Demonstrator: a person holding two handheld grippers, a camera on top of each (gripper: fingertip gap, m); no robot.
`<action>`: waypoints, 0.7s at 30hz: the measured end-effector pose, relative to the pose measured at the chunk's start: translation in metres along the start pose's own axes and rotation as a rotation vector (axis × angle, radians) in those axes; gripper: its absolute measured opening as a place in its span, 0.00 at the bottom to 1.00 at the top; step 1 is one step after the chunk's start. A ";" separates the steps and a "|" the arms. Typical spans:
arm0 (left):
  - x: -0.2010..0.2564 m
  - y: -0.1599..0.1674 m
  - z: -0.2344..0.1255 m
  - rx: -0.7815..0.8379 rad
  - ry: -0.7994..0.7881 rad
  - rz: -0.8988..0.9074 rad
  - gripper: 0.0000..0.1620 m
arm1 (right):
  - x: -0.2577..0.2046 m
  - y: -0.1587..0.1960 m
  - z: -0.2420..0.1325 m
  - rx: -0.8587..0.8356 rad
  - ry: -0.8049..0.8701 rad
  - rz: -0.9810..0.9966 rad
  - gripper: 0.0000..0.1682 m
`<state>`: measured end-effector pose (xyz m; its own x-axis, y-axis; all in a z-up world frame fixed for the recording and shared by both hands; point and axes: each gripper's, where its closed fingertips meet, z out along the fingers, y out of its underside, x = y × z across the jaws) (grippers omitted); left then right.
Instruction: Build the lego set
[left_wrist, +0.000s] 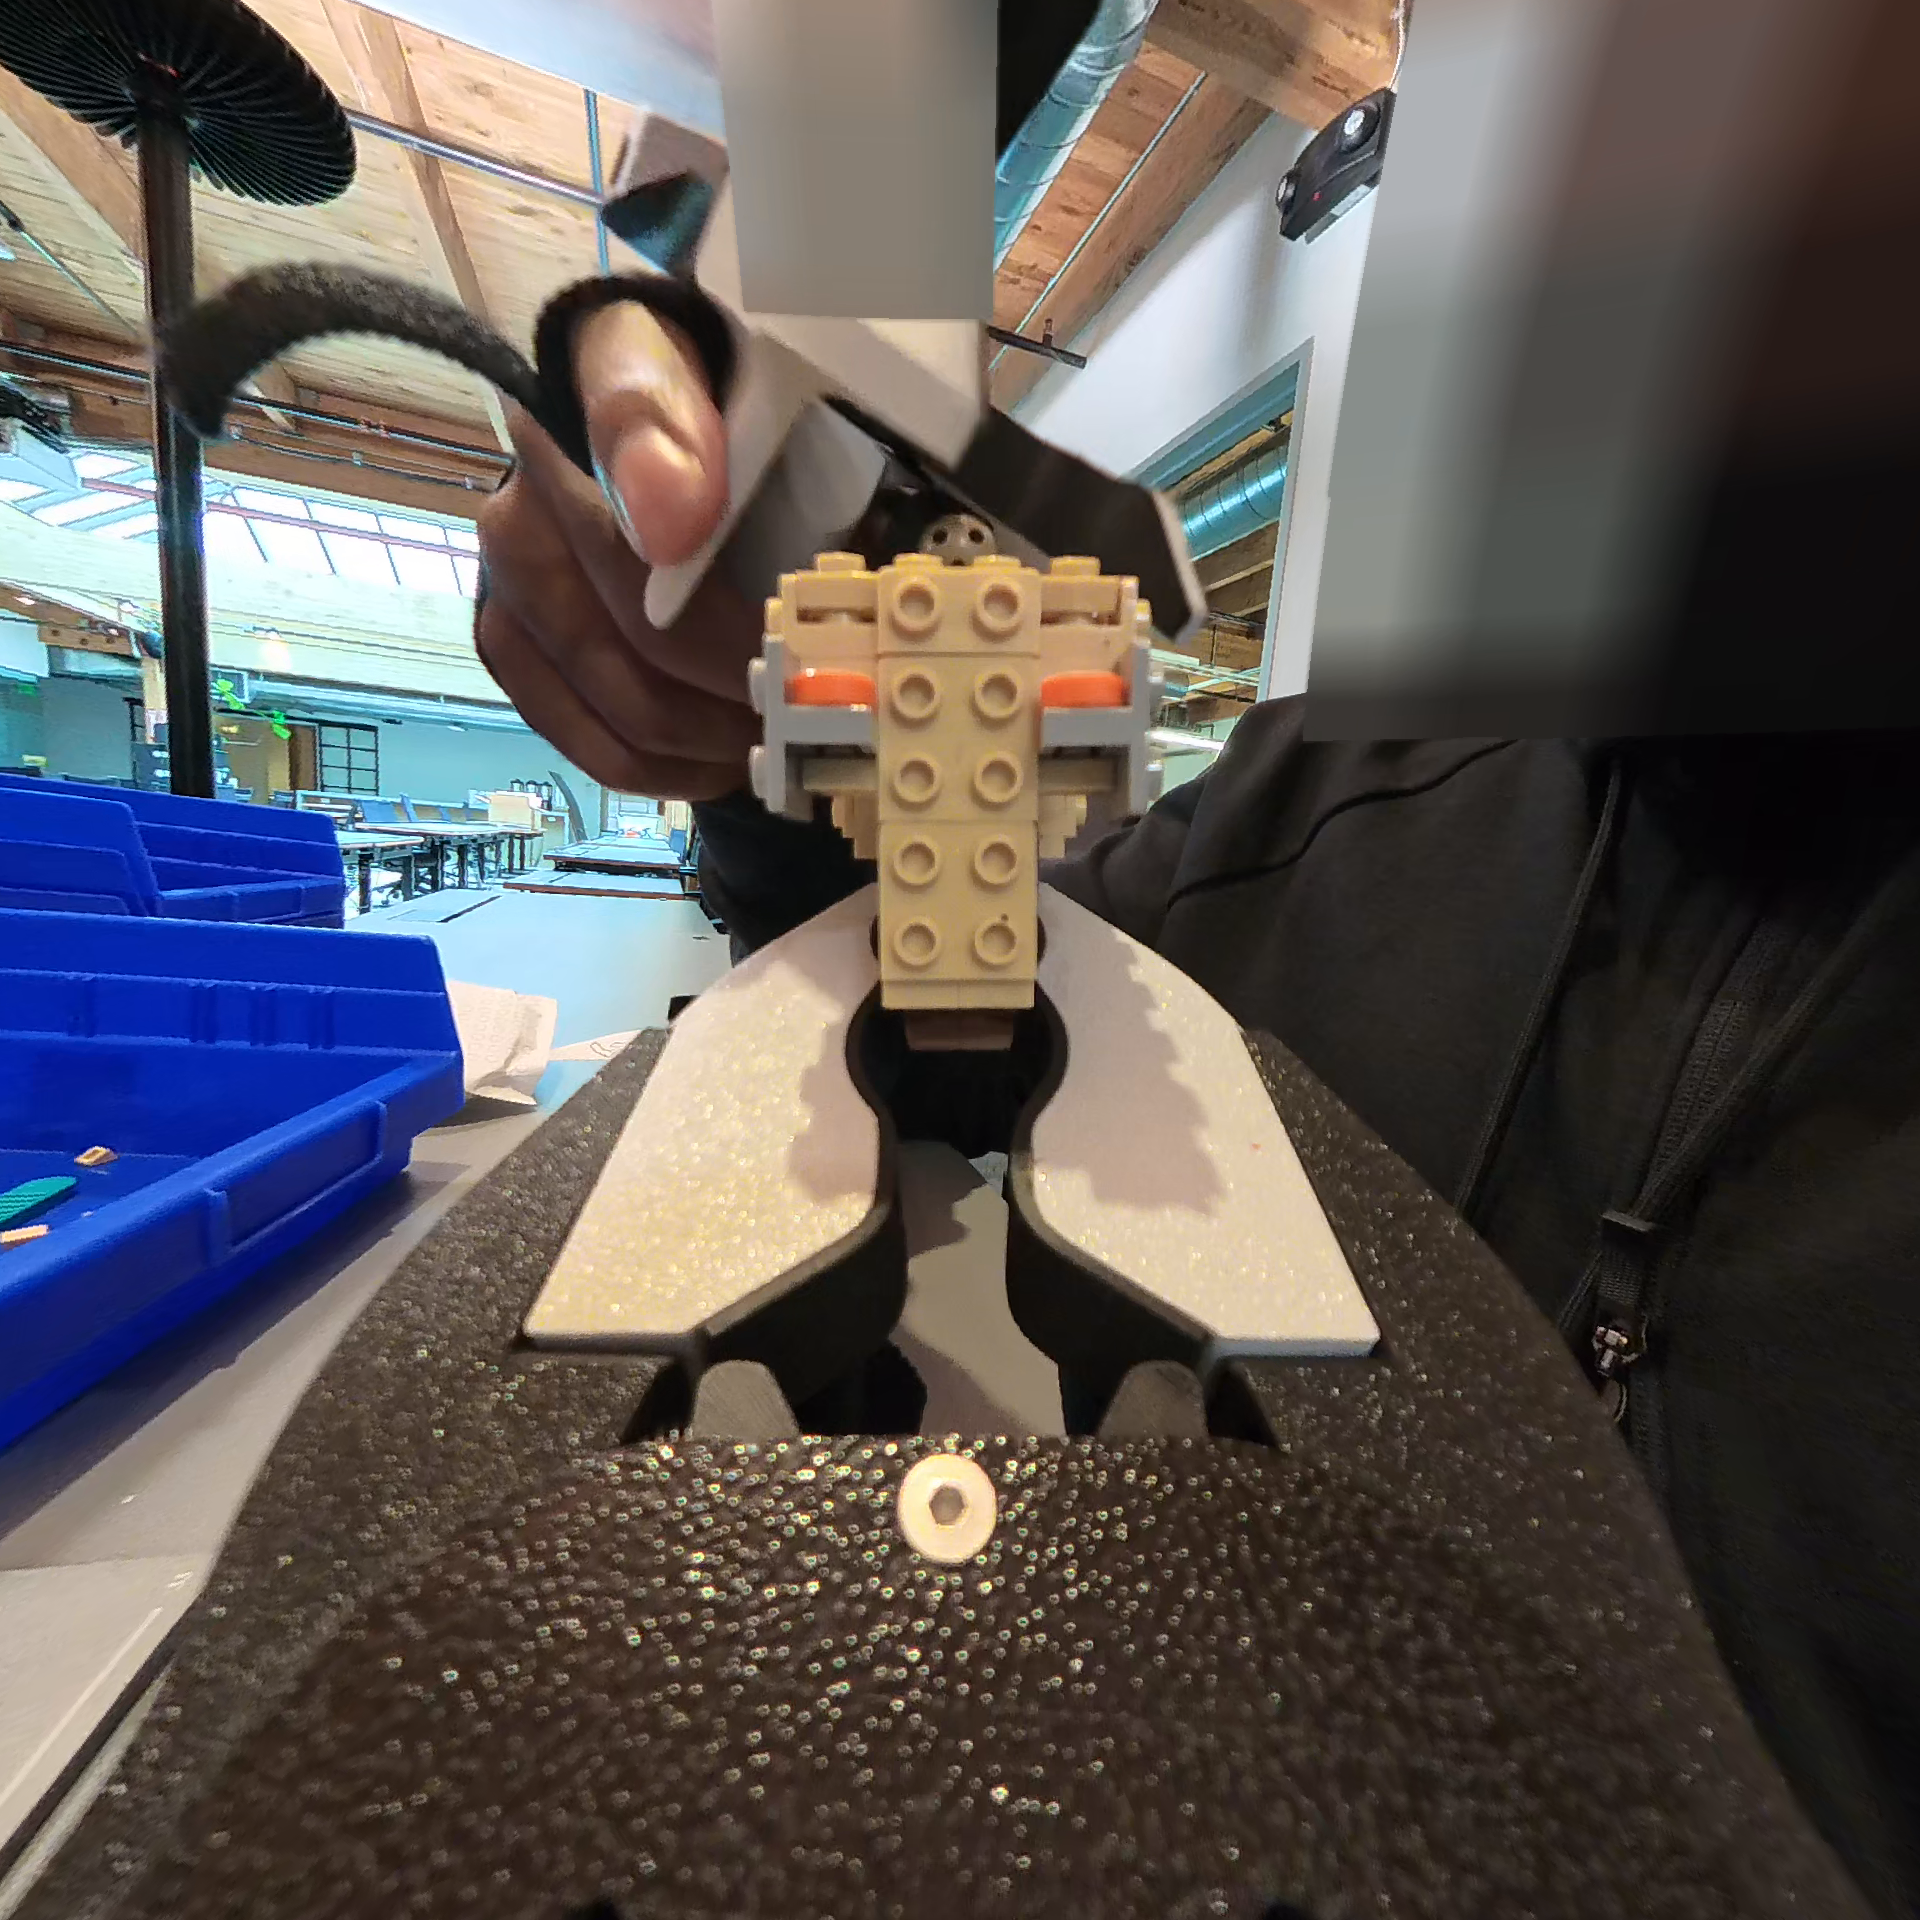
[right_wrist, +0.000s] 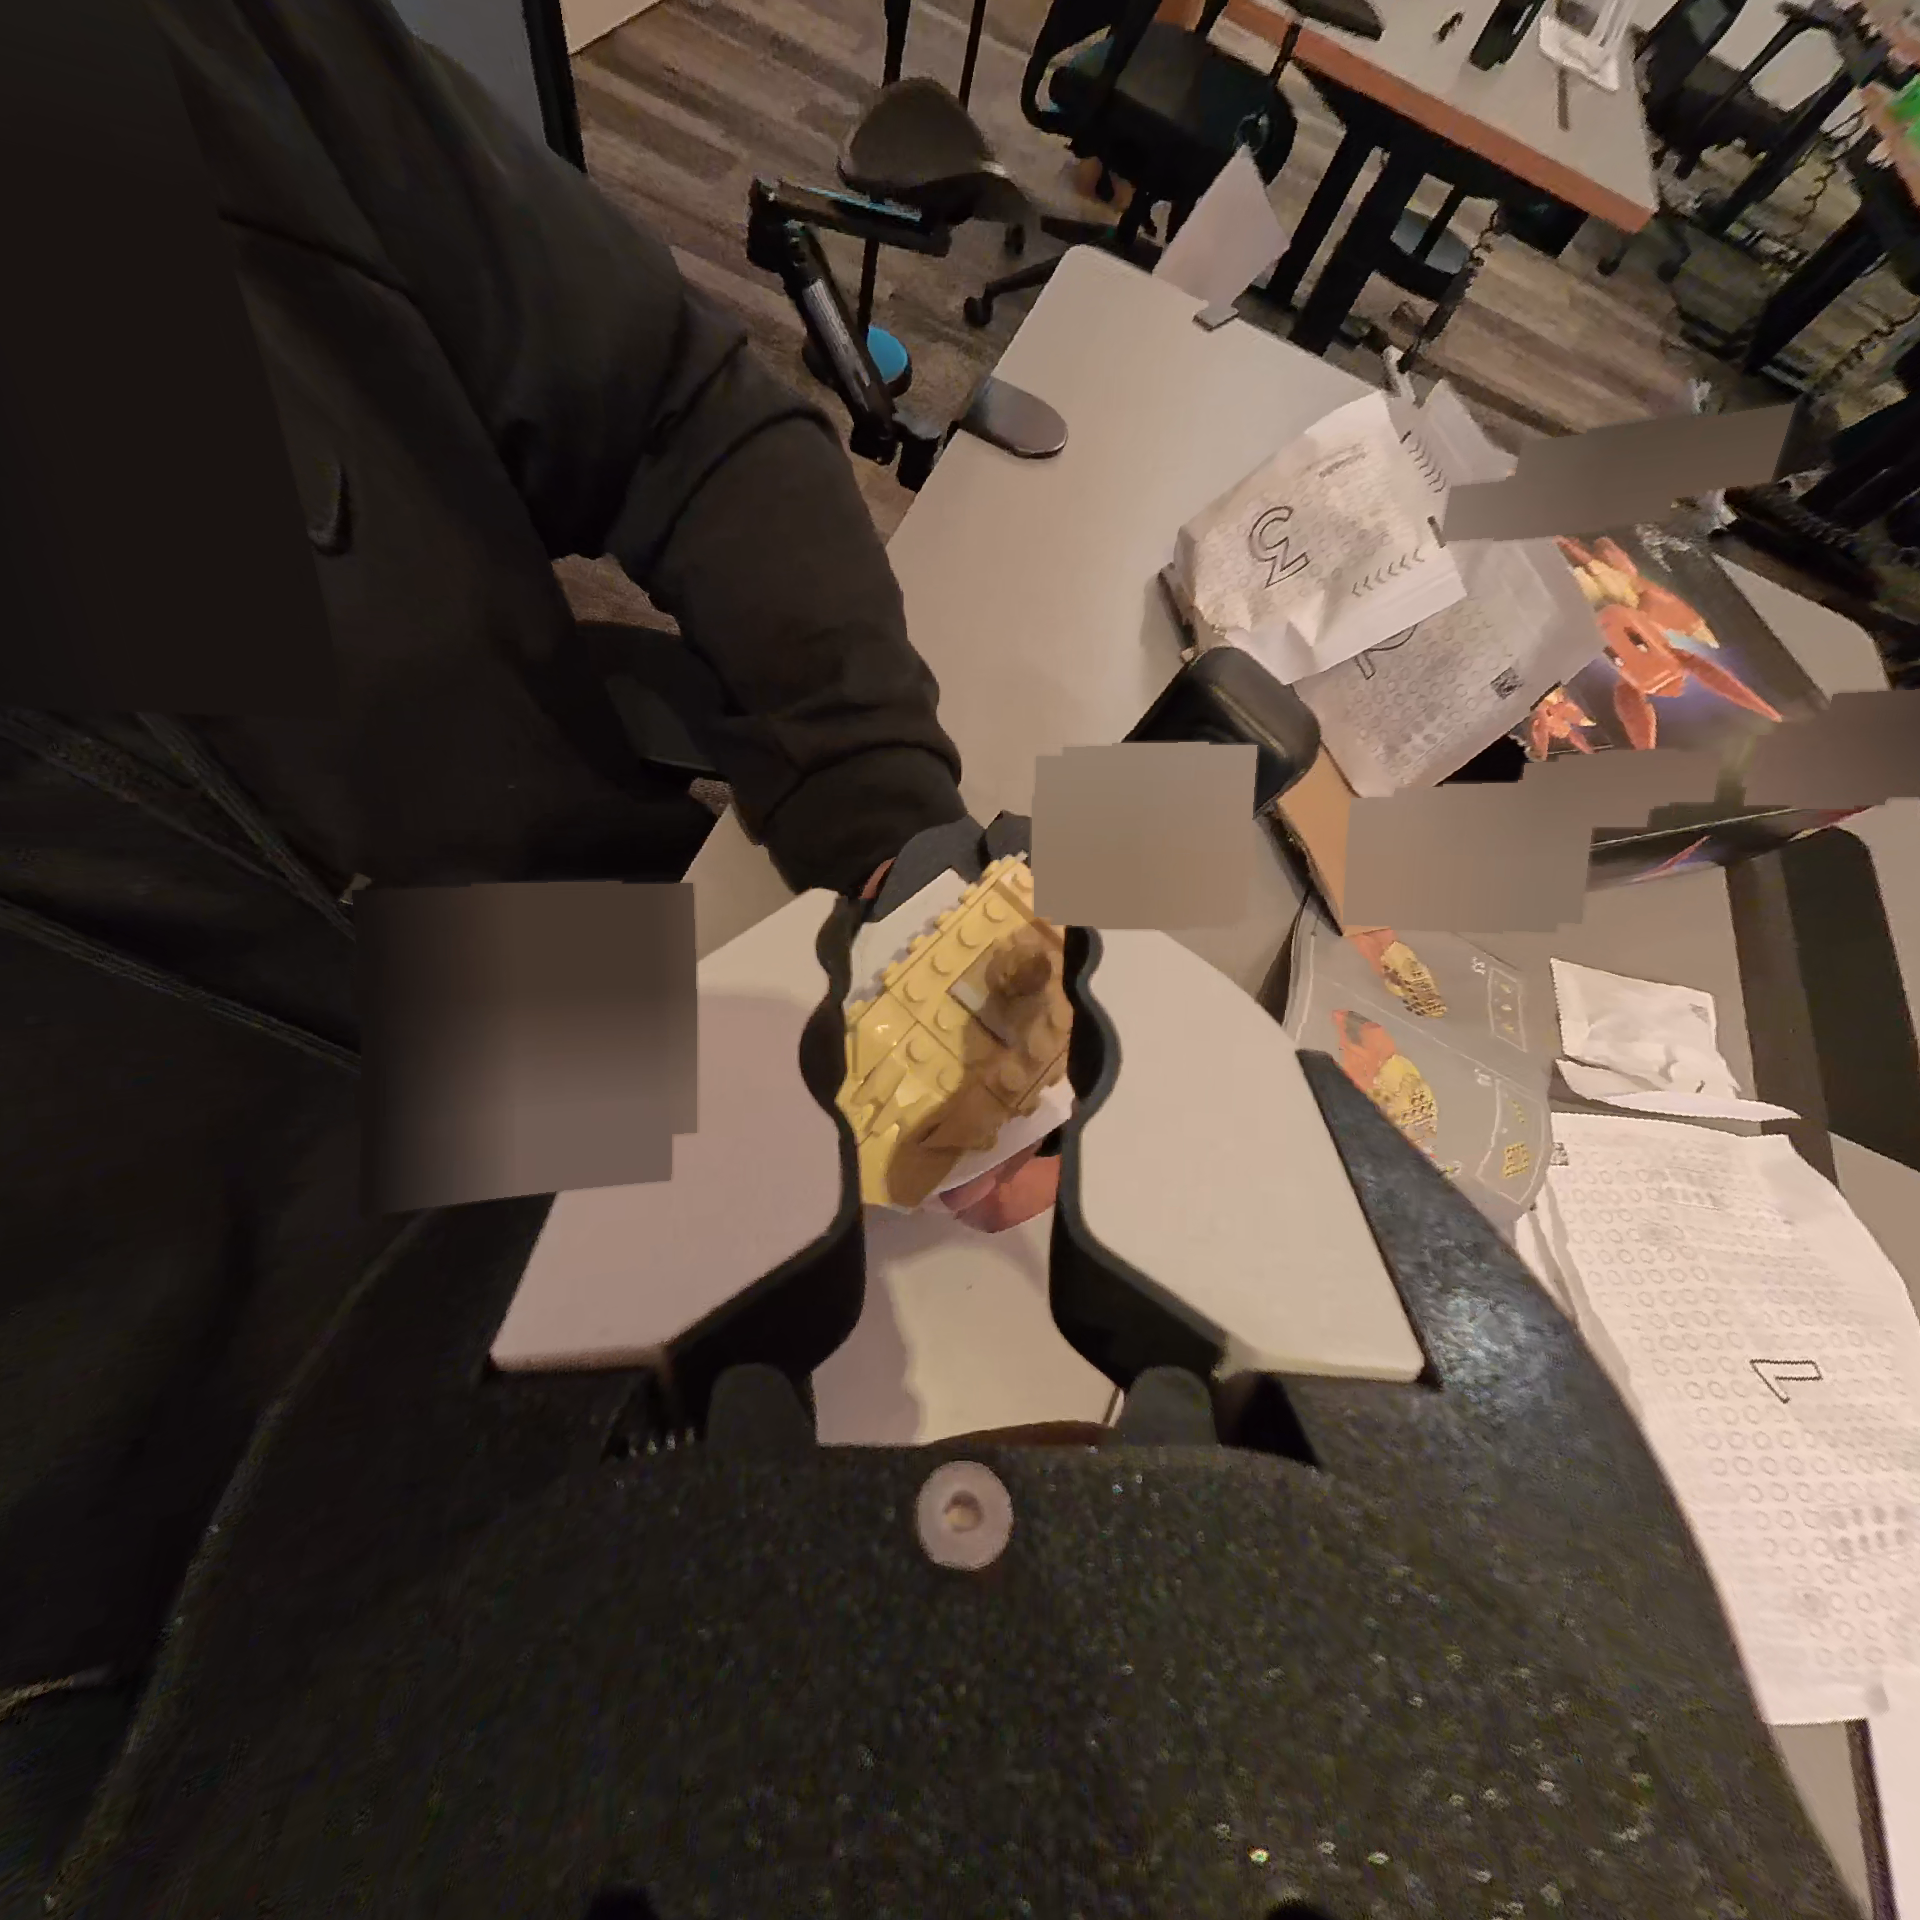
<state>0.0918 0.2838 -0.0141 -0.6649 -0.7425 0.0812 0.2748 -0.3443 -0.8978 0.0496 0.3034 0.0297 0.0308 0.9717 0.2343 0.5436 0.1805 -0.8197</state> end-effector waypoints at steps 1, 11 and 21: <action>0.000 0.000 0.000 -0.001 0.001 -0.001 0.11 | -0.003 0.003 0.001 -0.020 -0.015 -0.005 0.23; -0.002 0.005 0.003 -0.032 -0.009 0.001 0.11 | -0.006 0.008 0.008 -0.104 -0.001 -0.051 0.23; -0.008 0.007 0.006 -0.071 -0.028 0.002 0.11 | 0.047 -0.004 -0.024 -0.030 0.289 -0.283 0.20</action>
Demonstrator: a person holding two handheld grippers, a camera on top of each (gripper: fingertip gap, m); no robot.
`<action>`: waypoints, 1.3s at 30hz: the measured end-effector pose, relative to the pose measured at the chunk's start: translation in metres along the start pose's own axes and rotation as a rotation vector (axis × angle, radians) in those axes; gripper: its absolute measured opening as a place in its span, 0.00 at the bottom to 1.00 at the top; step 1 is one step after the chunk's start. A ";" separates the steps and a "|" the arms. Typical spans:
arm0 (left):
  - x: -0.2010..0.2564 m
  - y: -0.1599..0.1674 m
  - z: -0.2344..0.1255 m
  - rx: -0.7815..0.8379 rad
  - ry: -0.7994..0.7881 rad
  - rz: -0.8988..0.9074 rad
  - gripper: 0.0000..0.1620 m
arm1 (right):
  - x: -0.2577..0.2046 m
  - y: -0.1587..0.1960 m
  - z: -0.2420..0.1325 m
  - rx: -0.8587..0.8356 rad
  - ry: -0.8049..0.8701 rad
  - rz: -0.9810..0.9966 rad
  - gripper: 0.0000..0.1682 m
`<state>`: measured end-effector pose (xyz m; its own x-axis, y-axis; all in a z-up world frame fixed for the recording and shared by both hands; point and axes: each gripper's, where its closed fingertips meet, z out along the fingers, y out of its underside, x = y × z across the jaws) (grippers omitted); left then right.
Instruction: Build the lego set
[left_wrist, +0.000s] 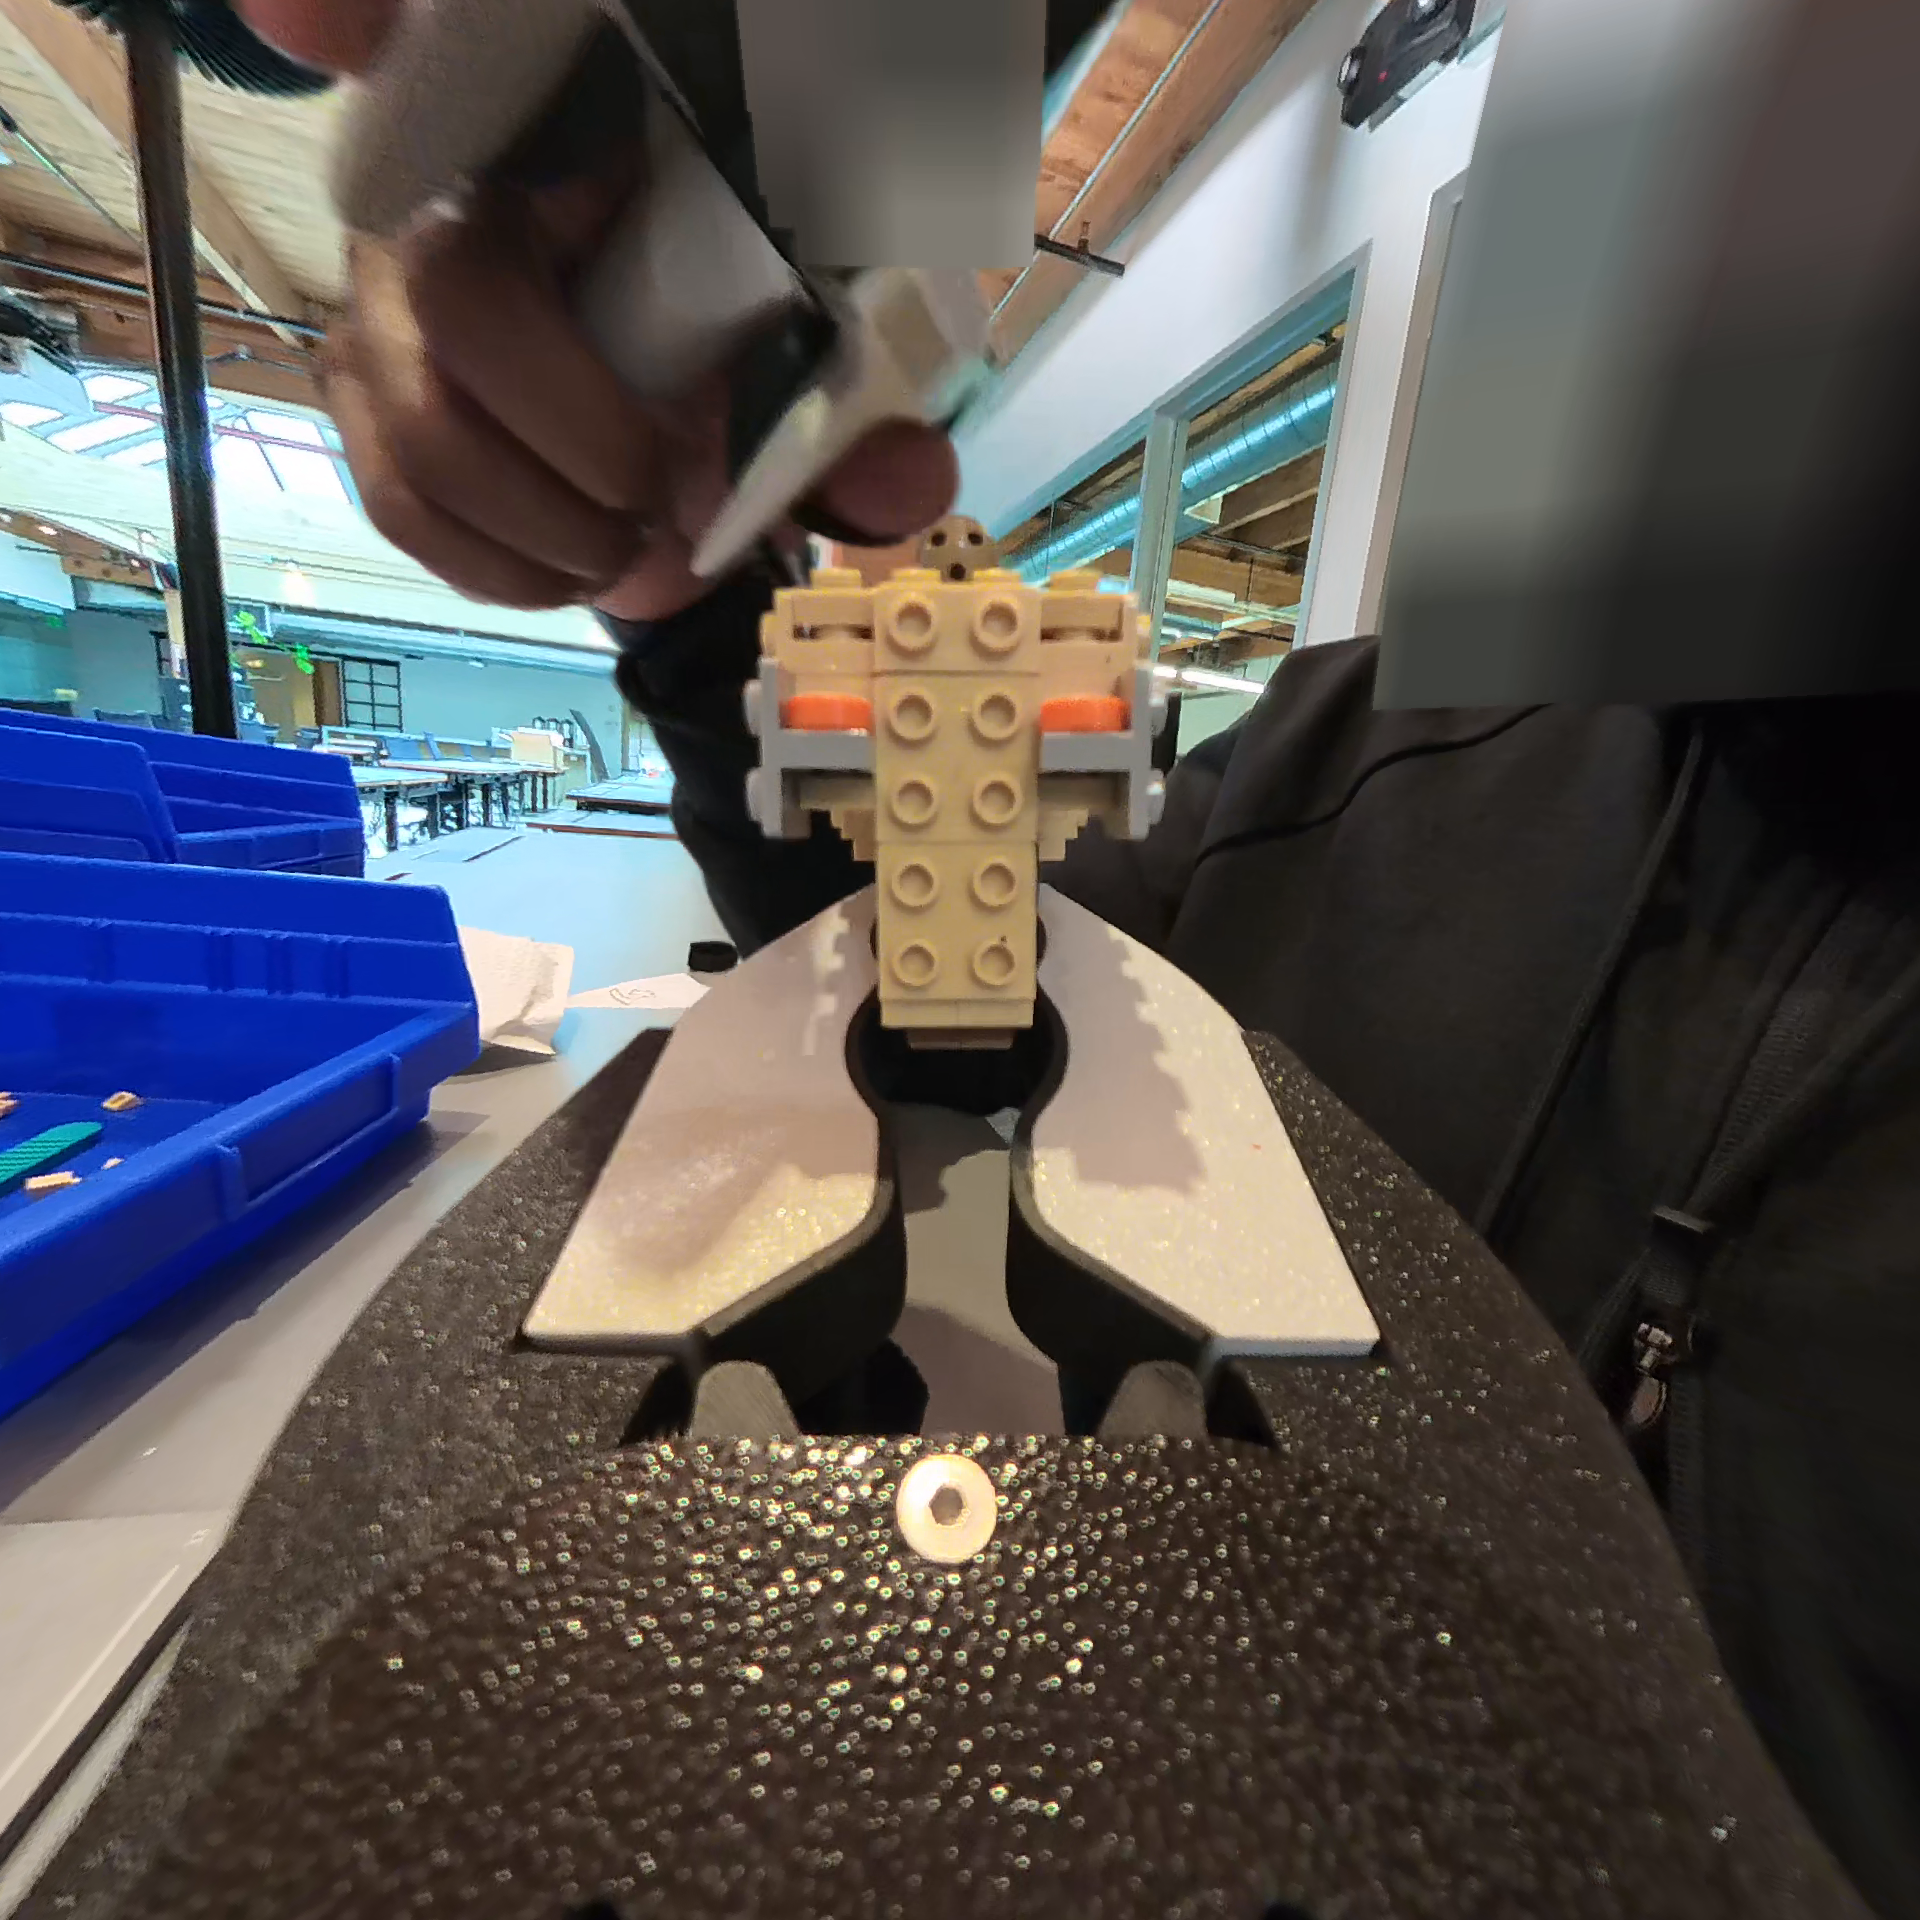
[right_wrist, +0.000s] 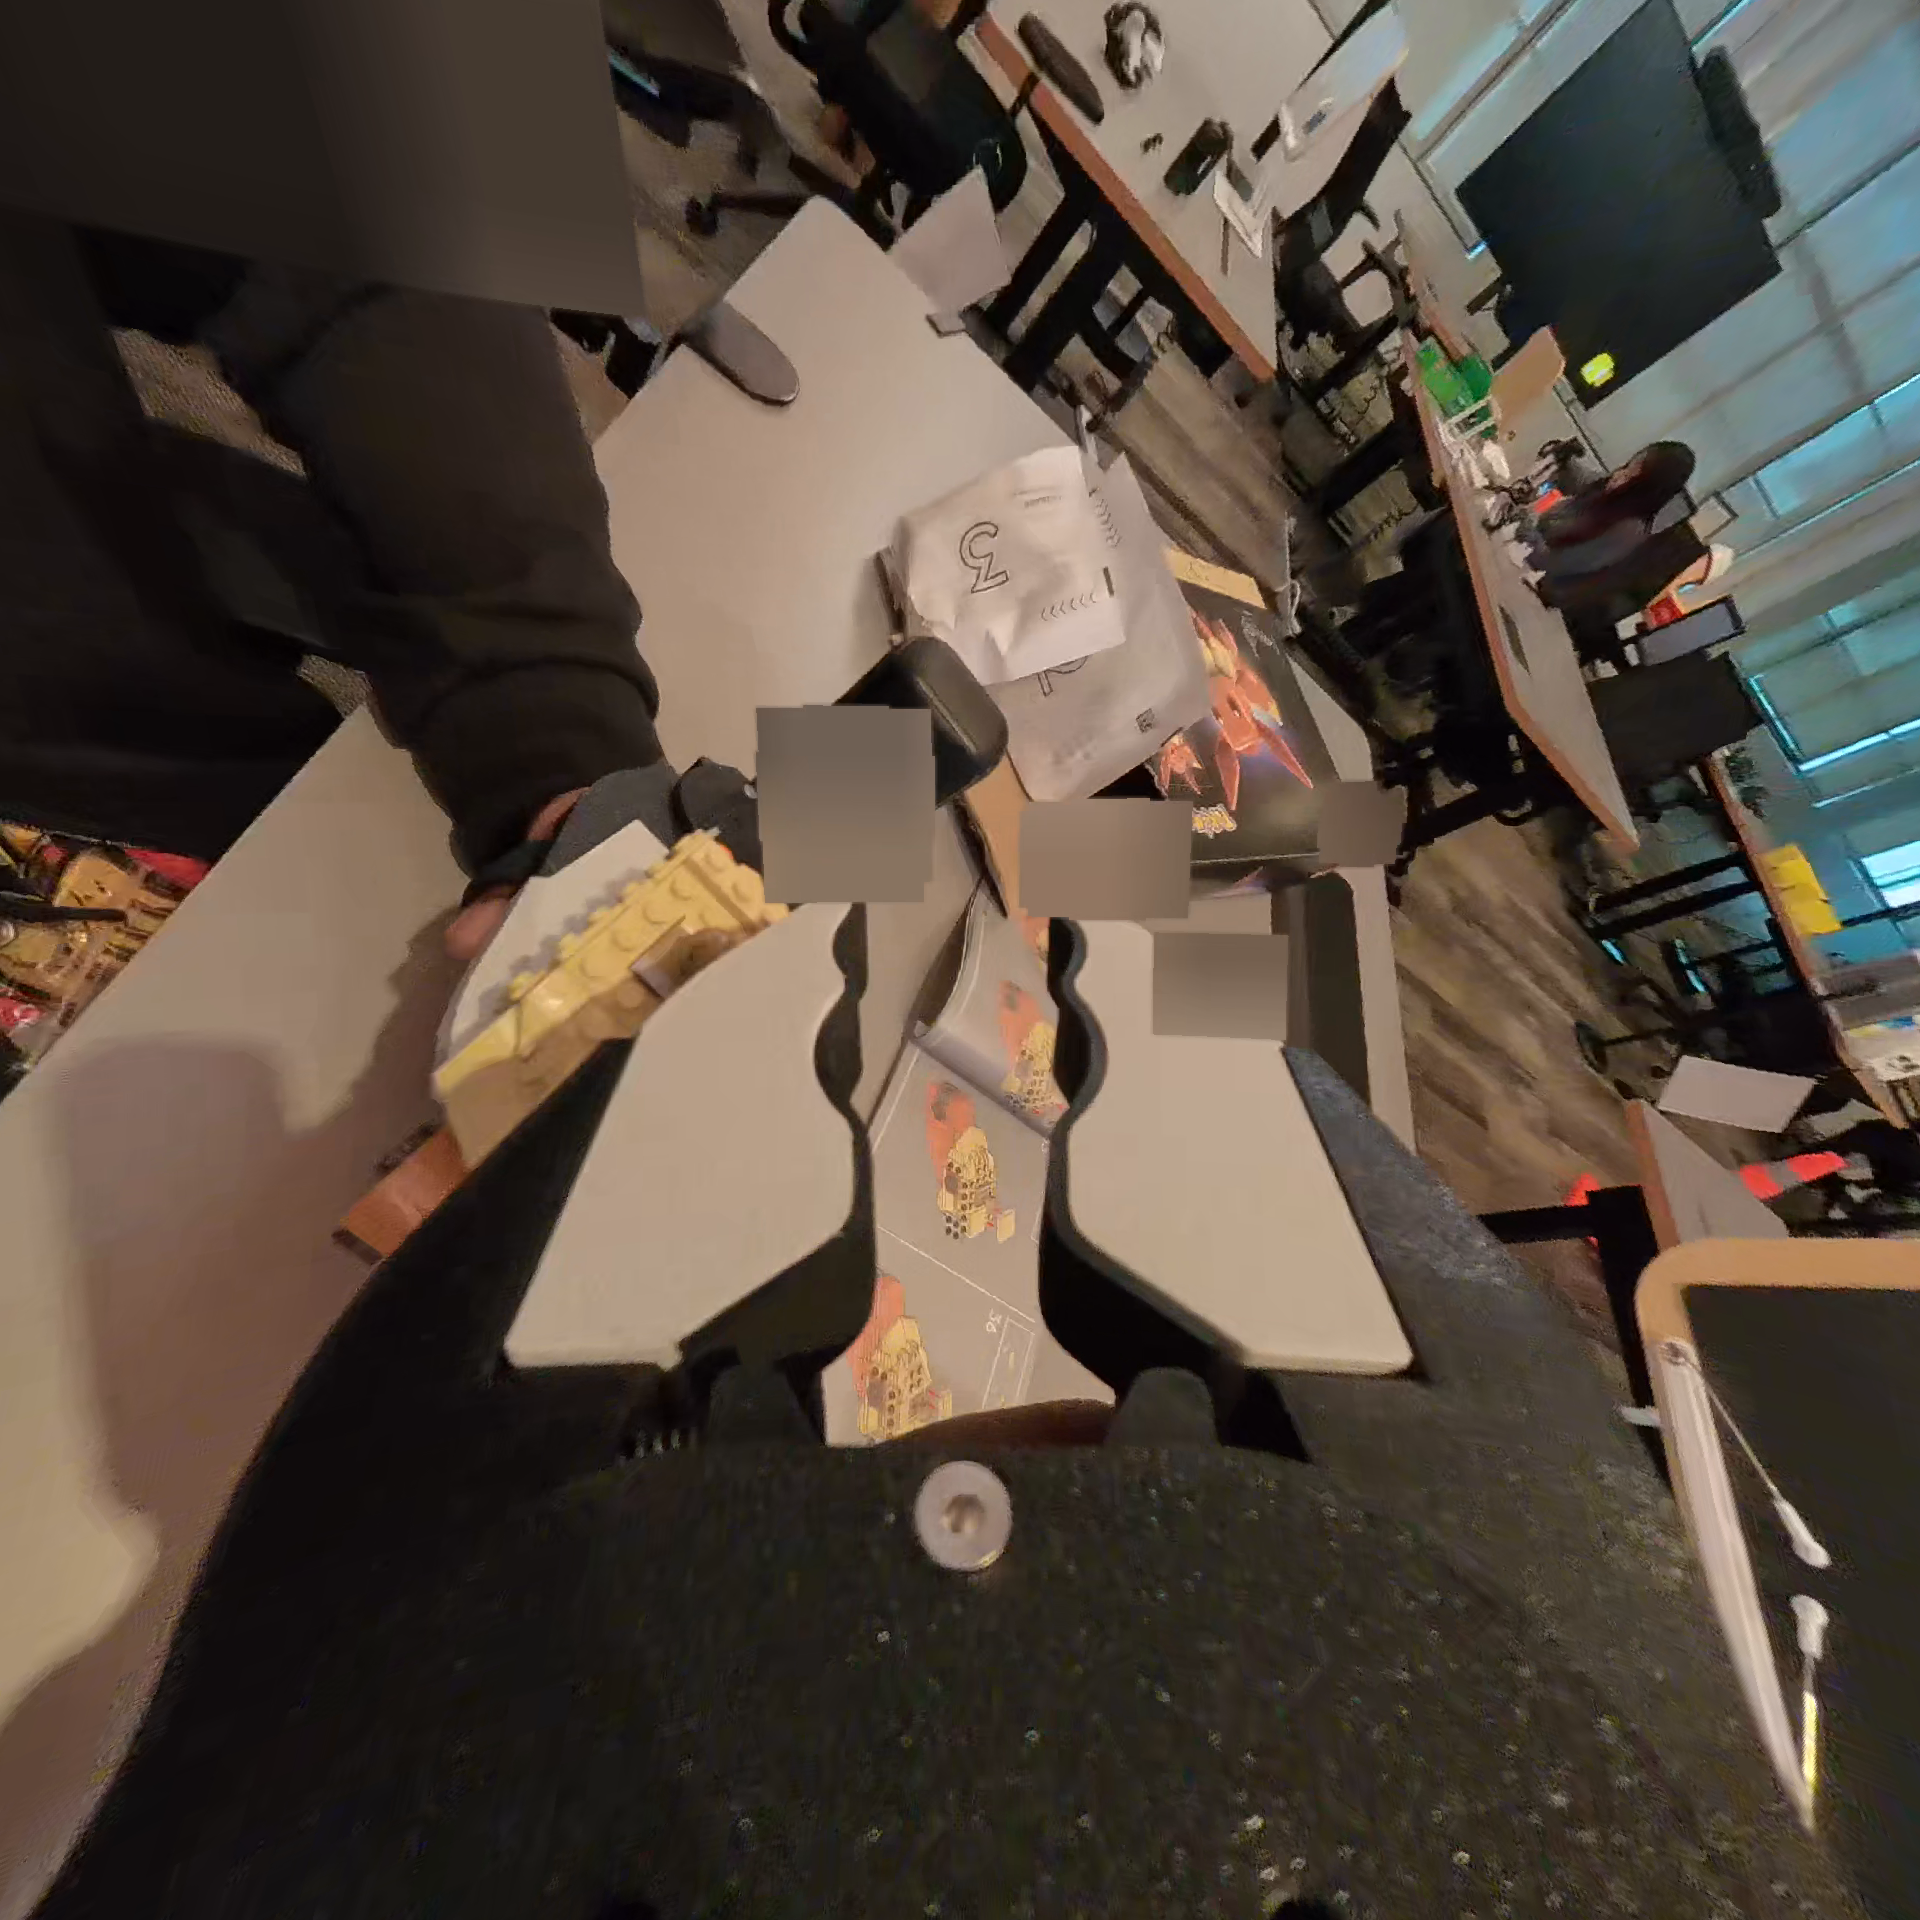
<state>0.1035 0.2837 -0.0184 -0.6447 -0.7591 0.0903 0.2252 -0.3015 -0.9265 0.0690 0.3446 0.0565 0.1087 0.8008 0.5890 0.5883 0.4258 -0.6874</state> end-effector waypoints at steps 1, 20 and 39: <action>0.000 0.001 0.001 -0.009 0.000 0.001 0.11 | 0.001 0.001 0.001 0.009 -0.012 0.011 0.20; 0.007 0.005 0.003 -0.042 0.021 0.002 0.11 | -0.027 0.017 0.022 0.035 -0.326 0.103 0.18; -0.048 -0.030 -0.028 0.018 -0.643 0.199 0.12 | 0.034 0.010 -0.023 0.056 0.455 0.129 0.18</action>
<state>0.1070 0.3456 -0.0056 -0.0272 -0.9920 0.1231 0.3105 -0.1254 -0.9423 0.0969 0.3665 0.0790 0.5257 0.5879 0.6148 0.5042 0.3667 -0.7819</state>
